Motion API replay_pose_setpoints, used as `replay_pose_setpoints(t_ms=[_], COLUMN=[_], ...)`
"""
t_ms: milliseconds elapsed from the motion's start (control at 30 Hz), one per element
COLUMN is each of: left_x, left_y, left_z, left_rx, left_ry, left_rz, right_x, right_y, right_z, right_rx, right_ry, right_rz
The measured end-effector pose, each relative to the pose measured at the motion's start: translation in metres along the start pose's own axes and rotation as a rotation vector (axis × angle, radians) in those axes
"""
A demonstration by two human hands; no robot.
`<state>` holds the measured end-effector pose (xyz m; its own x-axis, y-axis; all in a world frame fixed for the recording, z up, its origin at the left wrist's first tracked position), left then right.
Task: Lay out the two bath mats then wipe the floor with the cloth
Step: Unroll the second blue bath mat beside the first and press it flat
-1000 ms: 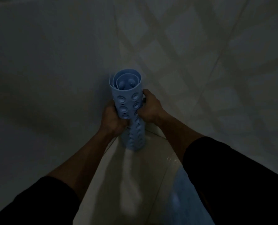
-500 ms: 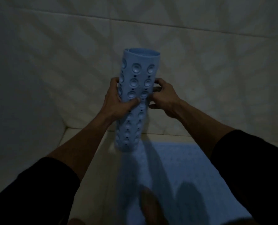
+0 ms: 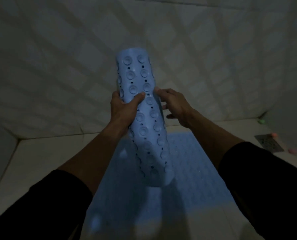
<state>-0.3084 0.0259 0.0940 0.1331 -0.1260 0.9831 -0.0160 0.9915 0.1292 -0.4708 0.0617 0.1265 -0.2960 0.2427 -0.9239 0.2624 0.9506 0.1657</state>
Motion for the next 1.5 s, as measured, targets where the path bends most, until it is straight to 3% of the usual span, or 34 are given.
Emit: replay_pose_setpoints(t_ms=[100,200,300,500,700,800,1000,1300,1500], left_x=[-0.023,-0.049,-0.075,-0.11,-0.115,-0.114,-0.124,-0.15,-0.183], left_y=[0.008,0.017,0.032,0.07,0.118,0.14,0.193,0.232,0.25], left_z=[0.035,0.075,0.116,0.166,0.189,0.195,0.162,0.081,0.035], left_rx=[-0.032,-0.032,-0.032,-0.02,-0.002,0.032,0.111,0.13,0.101], left_ry=[-0.001,-0.024,-0.082,-0.155,-0.219,-0.258,-0.399,-0.289,-0.236], left_rz=[-0.085,-0.185,-0.243,-0.338,-0.362,-0.343,-0.376,-0.394,-0.453], right_x=[0.052,0.102,0.145,0.195,0.228,0.234,0.252,0.25,0.271], right_y=[0.02,0.032,0.032,0.04,0.055,0.062,0.094,0.142,0.18], right_z=[-0.029,-0.046,-0.067,-0.108,-0.125,-0.123,-0.092,-0.037,-0.001], right_rx=[-0.142,-0.293,-0.282,-0.294,-0.427,-0.502,-0.579,-0.672,-0.529], right_ry=[-0.068,-0.489,-0.736,-0.785,-0.773,-0.894,-0.9,-0.823,-0.678], right_rz=[0.117,0.141,0.218,0.229,0.284,0.292,0.34,0.317,0.338])
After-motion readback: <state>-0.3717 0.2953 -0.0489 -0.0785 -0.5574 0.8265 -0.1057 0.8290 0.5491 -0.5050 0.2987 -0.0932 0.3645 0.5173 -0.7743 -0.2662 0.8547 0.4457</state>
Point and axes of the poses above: each hand's wrist, its own y-axis away from the middle knuckle, its own z-axis out of the palm, x = y × z, the point moved 3 cm from there along -y, towards the middle knuckle, and after that the axes turned 3 degrees about -z, right-handed, at the moved point
